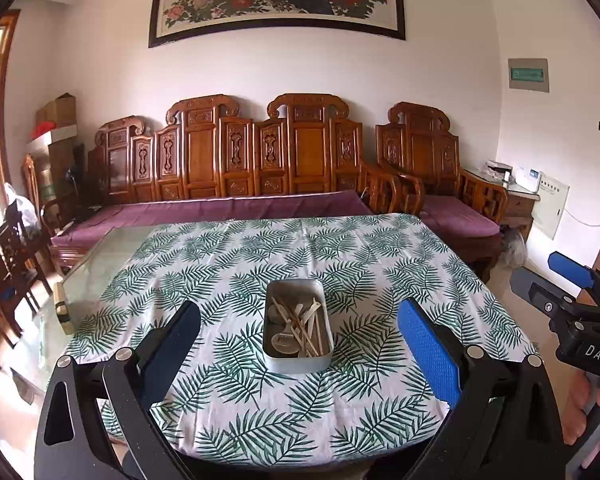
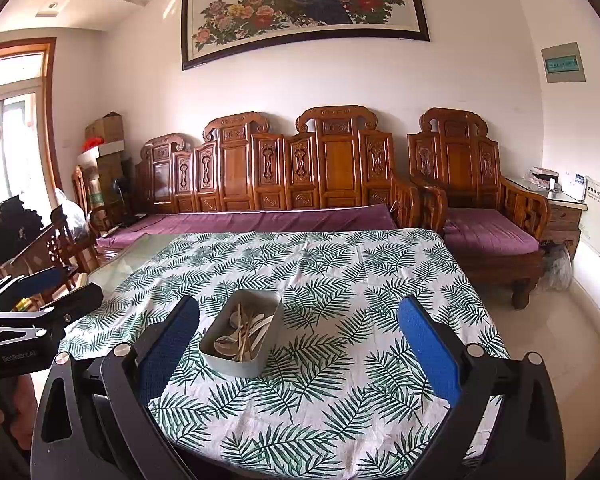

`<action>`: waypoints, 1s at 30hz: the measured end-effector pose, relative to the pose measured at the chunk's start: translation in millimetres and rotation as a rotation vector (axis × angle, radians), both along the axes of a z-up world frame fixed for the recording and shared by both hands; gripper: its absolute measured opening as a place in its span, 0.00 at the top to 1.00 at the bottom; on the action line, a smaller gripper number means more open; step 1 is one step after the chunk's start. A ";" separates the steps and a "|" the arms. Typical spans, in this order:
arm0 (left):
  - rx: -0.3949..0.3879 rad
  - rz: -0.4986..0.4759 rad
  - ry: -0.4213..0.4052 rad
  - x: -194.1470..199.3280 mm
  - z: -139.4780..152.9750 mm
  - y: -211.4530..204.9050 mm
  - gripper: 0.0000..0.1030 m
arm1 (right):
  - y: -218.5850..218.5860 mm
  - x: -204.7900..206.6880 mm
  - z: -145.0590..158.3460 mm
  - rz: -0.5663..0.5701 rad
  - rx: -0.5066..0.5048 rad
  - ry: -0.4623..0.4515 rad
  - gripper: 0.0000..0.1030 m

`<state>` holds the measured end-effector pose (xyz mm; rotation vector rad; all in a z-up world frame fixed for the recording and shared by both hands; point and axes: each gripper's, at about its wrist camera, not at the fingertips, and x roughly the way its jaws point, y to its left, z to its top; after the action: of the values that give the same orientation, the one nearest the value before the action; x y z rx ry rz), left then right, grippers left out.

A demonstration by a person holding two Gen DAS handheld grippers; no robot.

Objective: Organize utensils

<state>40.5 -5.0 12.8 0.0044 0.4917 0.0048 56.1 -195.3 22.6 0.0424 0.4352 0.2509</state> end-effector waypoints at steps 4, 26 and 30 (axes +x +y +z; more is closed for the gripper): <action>0.000 0.003 -0.001 0.3 -0.5 -0.5 0.08 | 0.1 1.1 -1.0 -0.001 0.001 0.003 0.03; -0.021 0.016 -0.007 -1.3 -3.0 3.9 0.08 | 5.4 3.1 -8.2 -0.004 -0.005 0.010 0.03; -0.023 0.020 -0.014 -3.2 -2.1 4.3 0.08 | 5.2 3.1 -7.5 -0.003 -0.006 0.007 0.03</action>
<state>37.3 -0.7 10.7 -0.0229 0.4775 0.0191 59.2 -190.0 15.0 0.0380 0.4426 0.2466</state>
